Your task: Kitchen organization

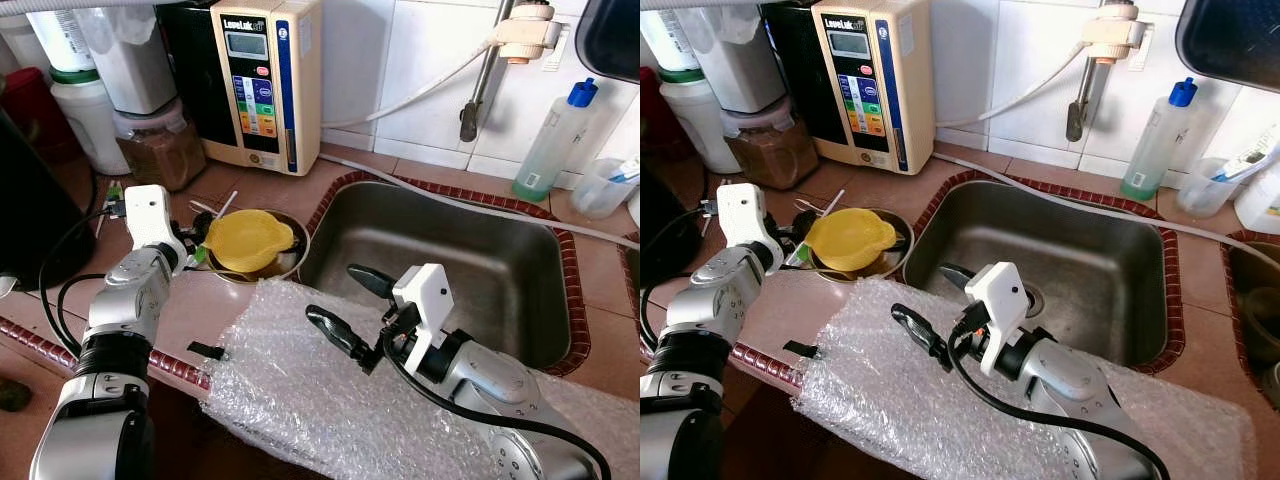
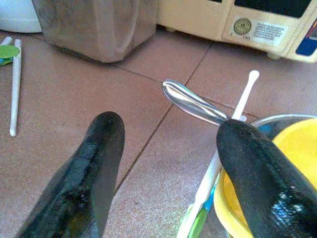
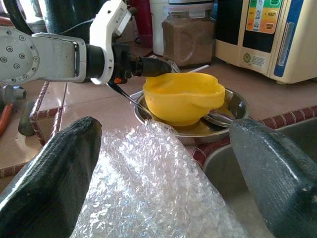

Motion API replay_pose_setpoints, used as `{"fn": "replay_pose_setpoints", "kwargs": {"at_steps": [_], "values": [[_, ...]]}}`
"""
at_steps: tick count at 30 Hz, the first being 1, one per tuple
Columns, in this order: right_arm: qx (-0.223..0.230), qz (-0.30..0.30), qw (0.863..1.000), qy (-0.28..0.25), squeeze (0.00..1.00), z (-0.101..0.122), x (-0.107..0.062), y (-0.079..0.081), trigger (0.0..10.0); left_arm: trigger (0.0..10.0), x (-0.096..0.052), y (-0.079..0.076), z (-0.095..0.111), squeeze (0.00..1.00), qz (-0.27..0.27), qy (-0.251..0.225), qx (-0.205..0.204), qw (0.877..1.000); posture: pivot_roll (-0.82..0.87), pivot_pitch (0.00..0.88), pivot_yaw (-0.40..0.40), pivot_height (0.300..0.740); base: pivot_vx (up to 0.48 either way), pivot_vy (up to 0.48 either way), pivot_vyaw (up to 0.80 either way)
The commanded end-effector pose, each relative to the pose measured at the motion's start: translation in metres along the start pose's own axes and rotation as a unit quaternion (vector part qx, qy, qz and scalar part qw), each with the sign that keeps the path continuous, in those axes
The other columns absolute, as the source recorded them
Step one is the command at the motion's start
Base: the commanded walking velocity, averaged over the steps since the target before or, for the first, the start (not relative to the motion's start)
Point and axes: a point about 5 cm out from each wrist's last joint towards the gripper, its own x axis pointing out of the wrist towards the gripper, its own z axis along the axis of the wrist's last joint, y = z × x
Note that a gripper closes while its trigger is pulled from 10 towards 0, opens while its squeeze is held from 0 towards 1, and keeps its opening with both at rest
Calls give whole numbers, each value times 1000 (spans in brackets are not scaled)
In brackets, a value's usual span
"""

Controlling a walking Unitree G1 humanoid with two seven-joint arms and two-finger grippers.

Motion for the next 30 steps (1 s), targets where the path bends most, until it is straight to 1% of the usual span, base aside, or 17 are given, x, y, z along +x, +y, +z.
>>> {"fn": "replay_pose_setpoints", "kwargs": {"at_steps": [1,6,13,24,27,30], "values": [[-8,2,1000,-7,0,4,1,0,10000,0,-1,3,-1,0,-4,11,13,1000,-106,0,69,740,0,0,0],[-9,3,1000,-6,0,4,1,0,10000,0,-2,2,-3,0,-12,22,14,1000,-106,0,69,740,0,0,0],[-10,3,1000,-5,0,4,1,1,10000,0,-3,2,-4,0,-16,24,14,999,-106,0,68,740,0,0,0],[-14,4,1000,-3,0,3,1,1,10000,0,-6,-2,-14,0,-33,51,23,998,-105,0,69,740,0,0,0],[-14,4,1000,-3,0,3,1,1,10000,0,-7,-2,-14,0,-33,52,23,998,-106,0,66,740,0,0,0],[-15,4,1000,-2,0,4,0,1,10000,0,-7,-1,-14,0,-21,48,24,998,-106,0,65,740,0,0,0]]}}
